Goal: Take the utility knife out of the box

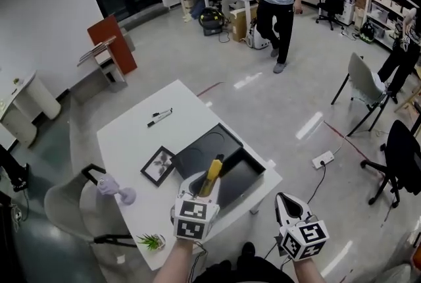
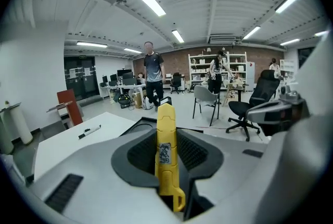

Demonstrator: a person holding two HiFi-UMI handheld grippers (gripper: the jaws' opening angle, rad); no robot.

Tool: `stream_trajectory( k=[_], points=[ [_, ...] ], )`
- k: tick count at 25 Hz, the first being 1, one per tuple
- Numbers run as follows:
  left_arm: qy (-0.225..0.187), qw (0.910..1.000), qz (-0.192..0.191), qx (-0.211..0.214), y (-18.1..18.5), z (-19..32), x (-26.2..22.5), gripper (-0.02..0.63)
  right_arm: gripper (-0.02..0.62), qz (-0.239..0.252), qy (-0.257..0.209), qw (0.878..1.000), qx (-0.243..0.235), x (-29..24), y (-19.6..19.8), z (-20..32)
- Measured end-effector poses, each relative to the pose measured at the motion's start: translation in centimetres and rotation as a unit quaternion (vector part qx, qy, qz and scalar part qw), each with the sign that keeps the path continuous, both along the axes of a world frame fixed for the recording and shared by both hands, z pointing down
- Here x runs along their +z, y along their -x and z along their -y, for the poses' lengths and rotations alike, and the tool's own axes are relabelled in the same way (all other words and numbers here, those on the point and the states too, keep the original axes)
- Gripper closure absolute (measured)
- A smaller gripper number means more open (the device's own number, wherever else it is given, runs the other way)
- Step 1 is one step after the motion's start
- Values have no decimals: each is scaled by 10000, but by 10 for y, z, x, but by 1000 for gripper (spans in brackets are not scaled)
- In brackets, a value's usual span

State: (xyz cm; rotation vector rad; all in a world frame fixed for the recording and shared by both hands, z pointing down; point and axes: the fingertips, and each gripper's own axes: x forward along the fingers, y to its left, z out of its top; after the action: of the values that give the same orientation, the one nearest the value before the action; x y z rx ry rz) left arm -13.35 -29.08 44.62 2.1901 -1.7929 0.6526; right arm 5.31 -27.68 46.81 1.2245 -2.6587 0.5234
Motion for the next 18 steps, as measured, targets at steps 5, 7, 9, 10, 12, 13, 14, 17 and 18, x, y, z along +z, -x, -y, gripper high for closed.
stream_trajectory(
  k=[5,7,9,10,12,13,14,17,18],
  points=[
    [-273,9988,-273,-292,16,-14,-14,492,594,-1,-83,9999,-141,-6,13,3],
    [-358,9978,-379,-412,22,-19,-17,491,594,-7,-100,9998,-193,-7,17,3],
    [-438,9963,-502,-544,28,-25,-19,492,595,-11,-111,9997,-225,-8,20,3],
    [-485,9953,-568,-617,31,-28,-21,492,594,-5,-115,9997,-236,-8,21,3],
    [-571,9929,-693,-775,38,-34,-23,492,594,3,-131,9996,-267,-10,24,4],
    [-599,9917,-751,-850,41,-37,-24,492,595,-1,-146,9995,-290,-11,26,4],
    [-618,9905,-811,-917,44,-40,-24,492,594,-6,-164,9994,-315,-12,28,4],
    [-683,9870,-984,-1070,51,-48,-24,492,595,-17,-214,9991,-374,-16,32,4],
    [-715,9859,-1019,-1119,54,-50,-24,492,595,-20,-223,9990,-389,-17,34,4]
  ],
)
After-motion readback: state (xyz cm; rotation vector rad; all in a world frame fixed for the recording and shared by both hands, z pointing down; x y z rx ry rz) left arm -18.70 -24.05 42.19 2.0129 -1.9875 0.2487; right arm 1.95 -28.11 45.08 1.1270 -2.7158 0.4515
